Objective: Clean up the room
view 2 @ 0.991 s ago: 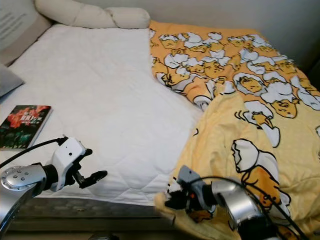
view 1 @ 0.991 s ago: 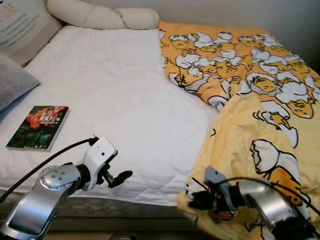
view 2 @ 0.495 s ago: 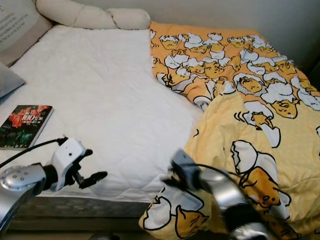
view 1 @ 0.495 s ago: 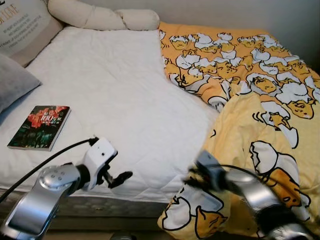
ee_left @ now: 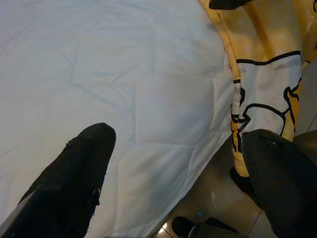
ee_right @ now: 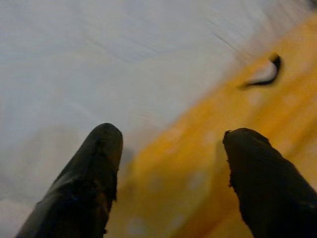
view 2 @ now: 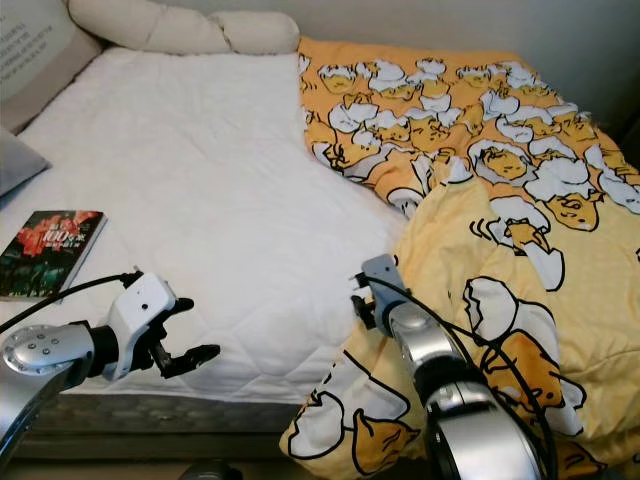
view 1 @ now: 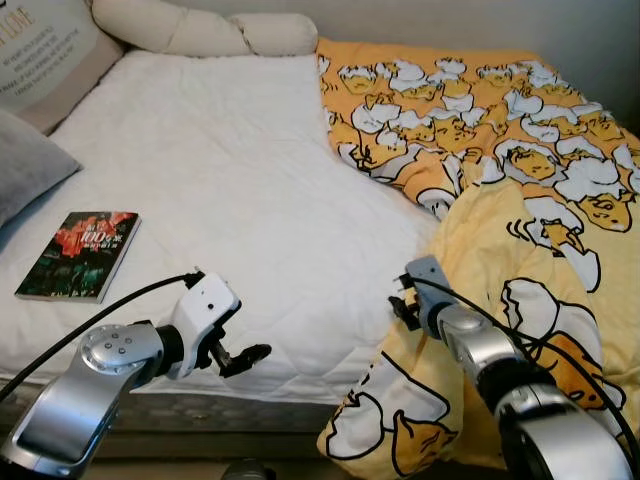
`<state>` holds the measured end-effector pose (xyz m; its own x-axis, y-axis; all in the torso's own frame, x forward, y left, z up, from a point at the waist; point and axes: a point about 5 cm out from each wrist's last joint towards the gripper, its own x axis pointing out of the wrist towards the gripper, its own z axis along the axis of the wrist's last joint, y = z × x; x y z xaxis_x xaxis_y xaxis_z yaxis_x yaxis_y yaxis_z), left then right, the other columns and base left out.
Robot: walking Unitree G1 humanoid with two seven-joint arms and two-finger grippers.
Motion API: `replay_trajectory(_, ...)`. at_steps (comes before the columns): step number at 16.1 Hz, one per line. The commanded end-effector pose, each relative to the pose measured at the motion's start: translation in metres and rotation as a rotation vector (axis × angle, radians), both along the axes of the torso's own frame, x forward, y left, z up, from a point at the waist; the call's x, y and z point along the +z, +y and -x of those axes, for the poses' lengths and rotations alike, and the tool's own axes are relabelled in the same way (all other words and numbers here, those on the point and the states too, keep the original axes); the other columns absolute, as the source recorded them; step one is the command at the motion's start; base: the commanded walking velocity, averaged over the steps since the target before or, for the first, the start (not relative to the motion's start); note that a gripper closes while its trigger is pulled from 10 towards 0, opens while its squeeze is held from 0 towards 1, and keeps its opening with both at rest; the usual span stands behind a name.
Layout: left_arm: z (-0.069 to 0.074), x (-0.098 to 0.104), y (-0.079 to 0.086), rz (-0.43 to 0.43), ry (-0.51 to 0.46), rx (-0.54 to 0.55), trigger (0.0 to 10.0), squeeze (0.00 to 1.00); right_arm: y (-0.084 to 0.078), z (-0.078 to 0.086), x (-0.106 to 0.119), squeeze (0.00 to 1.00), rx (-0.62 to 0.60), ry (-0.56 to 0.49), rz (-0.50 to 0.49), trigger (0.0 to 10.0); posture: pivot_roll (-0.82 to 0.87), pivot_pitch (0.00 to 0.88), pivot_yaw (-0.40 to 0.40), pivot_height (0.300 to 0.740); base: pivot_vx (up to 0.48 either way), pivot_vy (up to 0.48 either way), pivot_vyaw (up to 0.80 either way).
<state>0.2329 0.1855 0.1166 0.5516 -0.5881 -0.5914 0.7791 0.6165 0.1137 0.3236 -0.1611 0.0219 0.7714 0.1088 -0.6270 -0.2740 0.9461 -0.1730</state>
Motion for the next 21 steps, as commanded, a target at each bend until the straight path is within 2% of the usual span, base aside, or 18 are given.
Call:
replay_trajectory(1, -0.004, 0.005, -0.003, -0.002, -0.012, -0.032, 10.0, 0.0, -0.005, -0.005, 0.004, 0.0, -0.059, -0.015, 0.013, 10.0, 0.15, 0.0, -0.01, 0.74, 0.0, 0.0, 0.0)
replay_trajectory(3, -0.001, 0.006, -0.002, -0.006, -0.009, -0.039, 10.0, 0.0, -0.008, 0.0, -0.002, 0.0, -0.12, 0.004, 0.041, 10.0, 0.15, 0.0, -0.006, 0.74, 0.0, 0.0, 0.0)
replay_trajectory(4, 0.001, 0.006, -0.003, -0.006, -0.007, -0.043, 10.0, 0.0, -0.007, 0.002, -0.006, 0.0, -0.142, 0.028, 0.014, 10.0, 0.15, 0.0, -0.001, 0.74, 0.0, 0.0, 0.0)
replay_trajectory(6, 0.006, 0.007, -0.004, -0.012, 0.006, -0.067, 10.0, 0.0, 0.005, 0.01, -0.016, 0.0, -0.152, 0.095, -0.126, 10.0, 0.17, 0.0, 0.007, 0.74, 0.0, 0.0, 0.0)
replay_trajectory(7, 0.007, 0.007, -0.004, -0.014, 0.008, -0.07, 10.0, 0.0, 0.005, 0.011, -0.017, 0.0, -0.152, 0.097, -0.121, 10.0, 0.17, 0.0, 0.007, 0.74, 0.0, 0.0, 0.0)
replay_trajectory(8, 0.009, 0.01, -0.001, -0.023, 0.017, -0.082, 10.0, 0.0, 0.004, 0.013, -0.019, 0.0, -0.147, 0.099, -0.074, 7.5, 0.2, 0.01, 0.015, 0.74, 0.0, 0.0, 0.0)
replay_trajectory(9, 0.011, 0.011, 0.0, -0.028, 0.022, -0.089, 10.0, 0.0, 0.004, 0.014, -0.02, 0.0, -0.151, 0.103, -0.075, 6.2, 0.21, 0.024, 0.02, 0.74, 0.0, 0.0, 0.0)
replay_trajectory(10, 0.012, 0.011, 0.001, -0.03, 0.023, -0.091, 10.0, 0.0, 0.004, 0.014, -0.02, 0.0, -0.154, 0.105, -0.076, 6.2, 0.21, 0.028, 0.021, 0.74, 0.0, 0.0, 0.0)
replay_trajectory(11, 0.014, 0.013, 0.002, -0.035, 0.038, -0.112, 10.0, 0.0, 0.002, 0.017, -0.024, 0.0, -0.146, 0.126, -0.039, 0.0, 0.22, 0.044, 0.026, 0.74, 0.0, 0.0, 0.0)
replay_trajectory(13, 0.015, 0.014, 0.003, -0.041, 0.047, -0.123, 10.0, 0.0, -0.002, 0.022, -0.028, 0.0, -0.14, 0.153, 0.006, 0.0, 0.23, 0.055, 0.027, 0.74, 0.0, 0.0, 0.0)
replay_trajectory(21, 0.022, 0.014, 0.006, -0.046, 0.067, -0.121, 10.0, 0.0, -0.004, 0.026, -0.032, 0.0, -0.157, 0.172, -0.013, 0.0, 0.24, 0.049, 0.02, 0.74, 0.0, 0.0, 0.0)
